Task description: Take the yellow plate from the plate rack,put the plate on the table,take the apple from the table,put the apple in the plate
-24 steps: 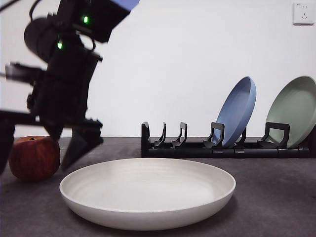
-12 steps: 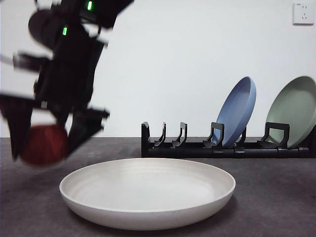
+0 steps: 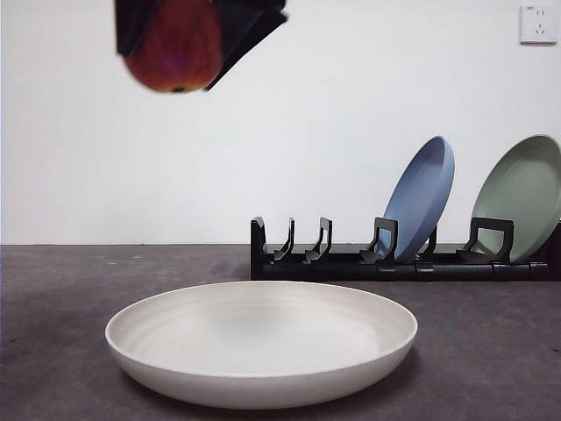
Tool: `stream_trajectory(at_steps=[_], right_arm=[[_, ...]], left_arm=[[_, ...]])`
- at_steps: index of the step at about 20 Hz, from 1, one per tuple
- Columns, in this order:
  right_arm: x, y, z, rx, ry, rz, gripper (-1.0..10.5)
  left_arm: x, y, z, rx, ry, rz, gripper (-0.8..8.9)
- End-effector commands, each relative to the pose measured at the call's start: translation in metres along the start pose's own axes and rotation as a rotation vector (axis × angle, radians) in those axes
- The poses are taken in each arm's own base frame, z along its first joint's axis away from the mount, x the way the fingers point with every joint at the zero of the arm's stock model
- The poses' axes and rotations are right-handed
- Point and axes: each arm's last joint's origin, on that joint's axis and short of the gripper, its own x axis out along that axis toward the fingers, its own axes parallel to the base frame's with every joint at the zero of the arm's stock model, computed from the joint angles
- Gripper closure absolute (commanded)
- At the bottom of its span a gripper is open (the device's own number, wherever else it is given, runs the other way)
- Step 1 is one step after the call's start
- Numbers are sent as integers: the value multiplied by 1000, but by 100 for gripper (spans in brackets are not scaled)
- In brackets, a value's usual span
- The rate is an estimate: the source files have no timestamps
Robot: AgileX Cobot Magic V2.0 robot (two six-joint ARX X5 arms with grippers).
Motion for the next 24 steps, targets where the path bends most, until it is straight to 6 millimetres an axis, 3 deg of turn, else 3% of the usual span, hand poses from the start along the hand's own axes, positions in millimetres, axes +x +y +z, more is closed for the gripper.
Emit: stream_trajectory(at_steps=[1, 6, 11, 17, 22, 24], right_arm=[[2, 2, -24, -9, 2, 4, 963], [34, 5, -84, 50, -33, 3, 963], [87, 3, -118, 139, -65, 17, 963], [120, -11, -134, 221, -17, -10, 963], [127, -15, -135, 234, -8, -20, 951], [127, -15, -135, 235, -12, -21, 878]], left_arm=[[0, -1, -1, 32, 9, -39, 819], [0, -3, -2, 58, 35, -119, 819], [0, -4, -2, 59, 41, -139, 819], [0, -4, -2, 60, 41, -138, 819], [0, -4, -2, 60, 41, -139, 819], [0, -4, -2, 60, 41, -139, 819]])
